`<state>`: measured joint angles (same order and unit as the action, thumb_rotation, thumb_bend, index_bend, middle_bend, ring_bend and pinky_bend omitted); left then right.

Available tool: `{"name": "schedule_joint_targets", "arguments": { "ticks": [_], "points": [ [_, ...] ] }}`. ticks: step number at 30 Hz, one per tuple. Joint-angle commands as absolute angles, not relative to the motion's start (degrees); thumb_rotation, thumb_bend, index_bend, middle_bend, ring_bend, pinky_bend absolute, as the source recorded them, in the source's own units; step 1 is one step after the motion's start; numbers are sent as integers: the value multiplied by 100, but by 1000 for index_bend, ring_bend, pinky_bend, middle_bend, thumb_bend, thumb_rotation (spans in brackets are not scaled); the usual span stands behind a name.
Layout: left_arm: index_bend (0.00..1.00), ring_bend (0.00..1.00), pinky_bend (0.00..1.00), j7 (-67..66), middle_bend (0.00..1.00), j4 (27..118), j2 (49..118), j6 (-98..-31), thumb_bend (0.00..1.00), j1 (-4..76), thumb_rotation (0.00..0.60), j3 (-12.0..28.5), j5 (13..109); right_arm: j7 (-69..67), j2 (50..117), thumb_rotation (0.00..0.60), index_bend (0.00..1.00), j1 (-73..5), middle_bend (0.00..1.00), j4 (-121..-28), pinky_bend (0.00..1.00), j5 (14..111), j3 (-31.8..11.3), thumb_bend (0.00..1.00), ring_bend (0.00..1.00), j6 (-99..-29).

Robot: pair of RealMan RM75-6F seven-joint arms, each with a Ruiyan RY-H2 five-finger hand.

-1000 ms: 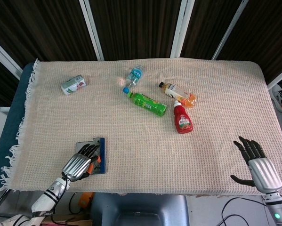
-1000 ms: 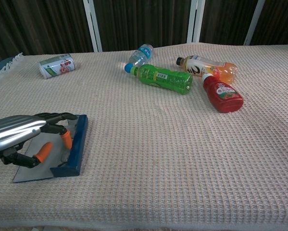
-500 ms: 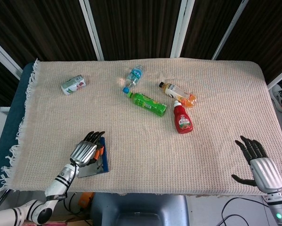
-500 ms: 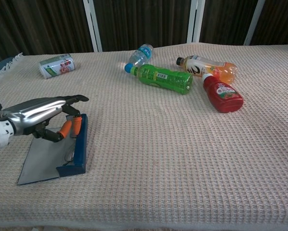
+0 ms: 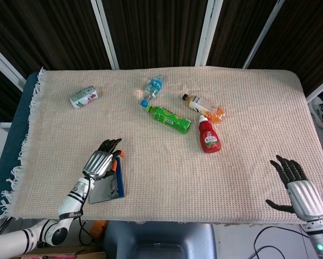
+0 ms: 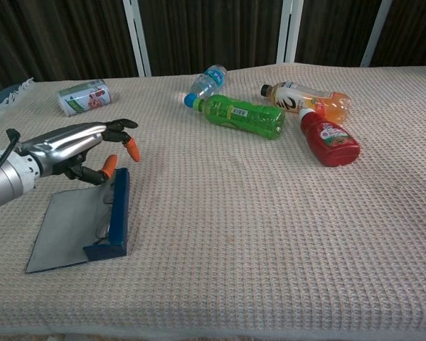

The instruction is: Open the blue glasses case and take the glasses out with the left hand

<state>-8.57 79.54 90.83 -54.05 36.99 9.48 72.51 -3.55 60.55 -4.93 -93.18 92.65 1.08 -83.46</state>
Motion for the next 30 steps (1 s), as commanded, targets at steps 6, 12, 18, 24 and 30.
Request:
{"name": "schedule_joint_targets", "arguments": {
  "ticks": [6, 12, 18, 24, 30],
  "points": [
    [365, 0, 0, -1033, 0, 7647, 9308, -5169, 709, 3817, 600, 846, 7074, -376, 6047, 600, 0, -491, 0, -9315, 0, 9271, 110, 152, 0, -8351],
    [431, 0, 0, -1235, 0, 7430, 9369, -5182, 714, 3830, 600, 814, 6939, -463, 6010, 600, 0, -478, 0, -9315, 0, 9271, 100, 152, 0, -8390],
    [464, 0, 0, -1523, 0, 7544, 9222, -5115, 715, 3797, 600, 761, 6649, -464, 6008, 600, 0, -467, 0, -9314, 0, 9300, 112, 153, 0, -8409],
    [476, 0, 0, -1704, 0, 7556, 9027, -5278, 748, 3718, 600, 774, 6504, -457, 6010, 600, 0, -466, 0, -9318, 0, 9300, 110, 153, 0, -8408],
    [470, 0, 0, -1823, 0, 7829, 8581, -5224, 750, 3584, 600, 703, 6219, -438, 6023, 600, 0, -456, 0, -9319, 0, 9282, 95, 154, 0, -8426]
  ]
}}
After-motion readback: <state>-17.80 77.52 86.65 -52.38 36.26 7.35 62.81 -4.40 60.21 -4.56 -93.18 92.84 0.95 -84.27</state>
